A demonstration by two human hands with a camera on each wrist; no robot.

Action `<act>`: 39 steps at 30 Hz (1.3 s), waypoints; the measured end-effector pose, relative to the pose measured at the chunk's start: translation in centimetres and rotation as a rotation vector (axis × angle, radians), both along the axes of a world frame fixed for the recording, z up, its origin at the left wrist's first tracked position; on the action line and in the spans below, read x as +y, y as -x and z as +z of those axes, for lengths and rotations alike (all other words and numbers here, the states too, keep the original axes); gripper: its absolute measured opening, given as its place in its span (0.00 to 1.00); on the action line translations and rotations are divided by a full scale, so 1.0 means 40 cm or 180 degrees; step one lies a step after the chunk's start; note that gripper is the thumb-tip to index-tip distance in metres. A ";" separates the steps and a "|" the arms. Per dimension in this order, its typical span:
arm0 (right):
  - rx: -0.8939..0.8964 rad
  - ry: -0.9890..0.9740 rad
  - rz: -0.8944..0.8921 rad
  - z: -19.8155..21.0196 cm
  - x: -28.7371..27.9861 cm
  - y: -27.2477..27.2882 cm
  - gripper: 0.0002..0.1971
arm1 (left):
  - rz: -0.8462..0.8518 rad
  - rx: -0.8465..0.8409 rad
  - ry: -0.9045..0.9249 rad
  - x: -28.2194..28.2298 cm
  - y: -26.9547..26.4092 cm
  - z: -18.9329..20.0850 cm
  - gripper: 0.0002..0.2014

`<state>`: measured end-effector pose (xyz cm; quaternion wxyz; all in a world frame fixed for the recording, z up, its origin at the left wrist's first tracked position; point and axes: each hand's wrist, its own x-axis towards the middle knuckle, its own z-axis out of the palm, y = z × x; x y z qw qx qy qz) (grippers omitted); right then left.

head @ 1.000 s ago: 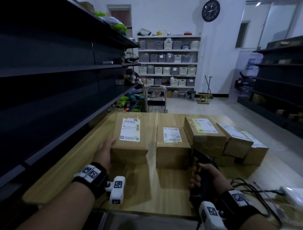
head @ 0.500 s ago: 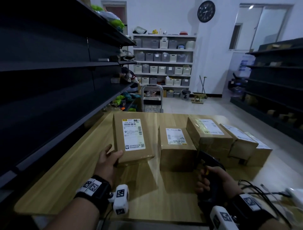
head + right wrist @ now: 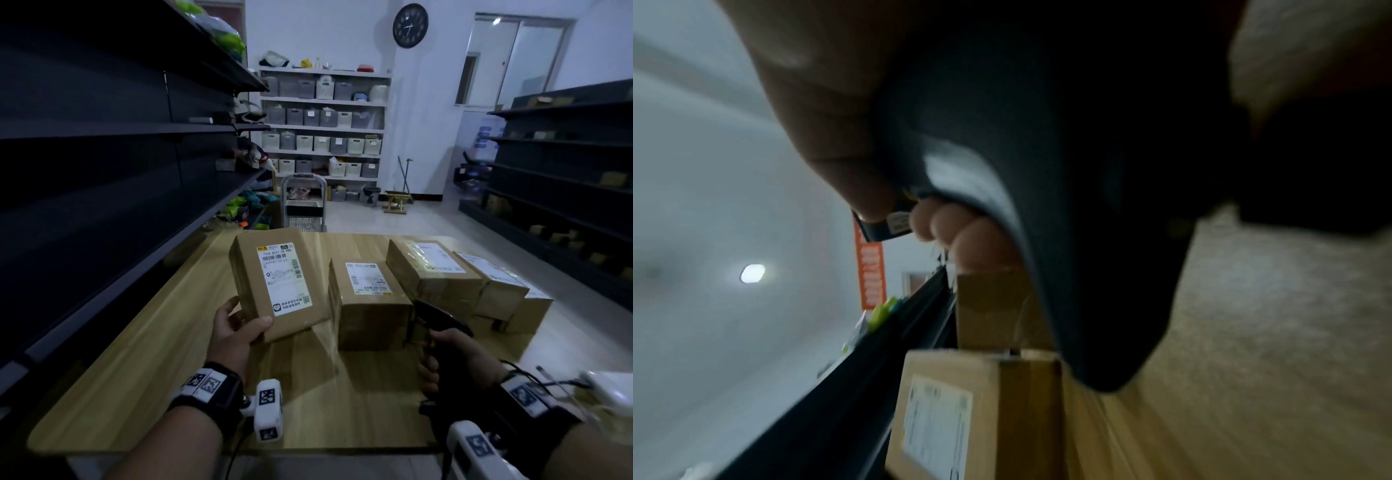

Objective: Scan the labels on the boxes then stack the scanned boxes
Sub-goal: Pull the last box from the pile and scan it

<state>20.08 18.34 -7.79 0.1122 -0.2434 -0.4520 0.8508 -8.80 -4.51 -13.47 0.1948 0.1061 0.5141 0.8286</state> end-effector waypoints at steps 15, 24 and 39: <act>-0.1054 -0.2572 0.0044 0.389 -0.195 0.231 0.12 | 0.0002 0.0016 0.0251 0.002 -0.003 0.008 0.49; -0.1400 -0.2232 -0.0018 0.372 -0.201 0.224 0.08 | 0.0059 0.0182 0.0408 -0.002 0.019 -0.013 0.47; -0.1358 -0.2212 0.0113 0.372 -0.205 0.180 0.08 | 0.0015 0.0299 0.0456 0.000 0.023 -0.016 0.57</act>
